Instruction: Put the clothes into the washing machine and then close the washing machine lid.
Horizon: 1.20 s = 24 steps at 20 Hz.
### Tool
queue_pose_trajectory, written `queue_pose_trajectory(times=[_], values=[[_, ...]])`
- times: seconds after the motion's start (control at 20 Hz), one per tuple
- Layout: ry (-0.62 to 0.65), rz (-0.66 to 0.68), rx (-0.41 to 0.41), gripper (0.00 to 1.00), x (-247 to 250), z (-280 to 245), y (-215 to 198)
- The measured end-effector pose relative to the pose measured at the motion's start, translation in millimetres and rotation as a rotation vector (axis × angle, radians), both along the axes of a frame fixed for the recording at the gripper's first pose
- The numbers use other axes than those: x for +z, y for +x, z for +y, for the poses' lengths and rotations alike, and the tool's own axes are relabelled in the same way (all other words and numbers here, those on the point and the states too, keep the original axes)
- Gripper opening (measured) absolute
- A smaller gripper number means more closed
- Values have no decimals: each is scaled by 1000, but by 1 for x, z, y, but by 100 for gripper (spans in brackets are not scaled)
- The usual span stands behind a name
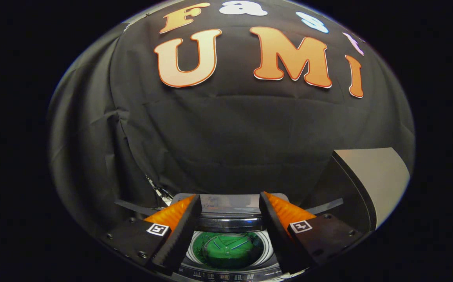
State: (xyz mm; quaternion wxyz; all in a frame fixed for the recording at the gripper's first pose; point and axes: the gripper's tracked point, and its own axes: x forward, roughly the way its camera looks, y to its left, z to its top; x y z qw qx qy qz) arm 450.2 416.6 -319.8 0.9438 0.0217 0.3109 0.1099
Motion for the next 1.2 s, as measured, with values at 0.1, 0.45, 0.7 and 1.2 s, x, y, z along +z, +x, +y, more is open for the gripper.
queue_pose_trajectory(times=[0.1,0.45,0.7,1.2], values=[[6,2,3,96,-2,-1,-6],[-7,26,-1,97,-26,-5,-24],[-23,130,26,97,-78,1,-50],[16,184,57,97,-87,5,-64]])
